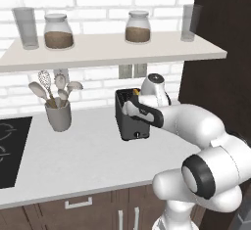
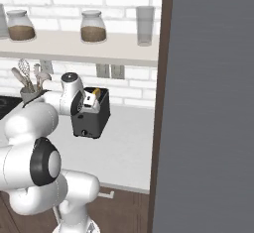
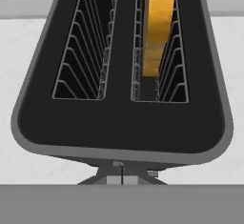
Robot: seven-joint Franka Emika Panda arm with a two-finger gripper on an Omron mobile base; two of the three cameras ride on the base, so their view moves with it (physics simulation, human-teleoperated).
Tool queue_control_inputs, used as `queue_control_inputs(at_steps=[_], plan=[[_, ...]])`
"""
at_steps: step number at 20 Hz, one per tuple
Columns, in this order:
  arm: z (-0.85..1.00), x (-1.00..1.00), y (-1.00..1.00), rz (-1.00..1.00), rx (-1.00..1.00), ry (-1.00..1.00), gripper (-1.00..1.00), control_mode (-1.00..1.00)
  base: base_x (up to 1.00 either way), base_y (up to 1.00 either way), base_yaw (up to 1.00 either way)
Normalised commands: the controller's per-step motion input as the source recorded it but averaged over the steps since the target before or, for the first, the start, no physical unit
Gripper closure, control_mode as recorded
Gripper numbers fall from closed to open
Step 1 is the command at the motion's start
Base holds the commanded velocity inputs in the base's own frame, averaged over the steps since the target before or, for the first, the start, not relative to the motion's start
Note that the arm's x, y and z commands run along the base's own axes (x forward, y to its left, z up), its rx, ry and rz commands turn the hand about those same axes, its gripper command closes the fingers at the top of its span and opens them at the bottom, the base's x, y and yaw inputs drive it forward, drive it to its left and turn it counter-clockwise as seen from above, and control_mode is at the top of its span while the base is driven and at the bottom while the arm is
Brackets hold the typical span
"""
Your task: Start the toaster. Once the lever pops up, take the bread to the plate on the dining counter.
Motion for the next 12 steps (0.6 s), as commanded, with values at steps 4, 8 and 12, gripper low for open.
queue_control_inputs(at_steps=[4, 8, 12], plan=[[-0.18, 0.12, 0.01, 0.0, 0.0, 0.0, 1.0, -1.0, 0.0, 0.0, 0.0], [-0.08, 0.0, 0.03, 0.0, 0.0, -0.01, 1.0, -1.0, 0.0, 0.0, 0.0], [-0.2, -0.01, 0.0, 0.0, 0.0, -0.02, 1.0, -1.0, 0.0, 0.0, 0.0]])
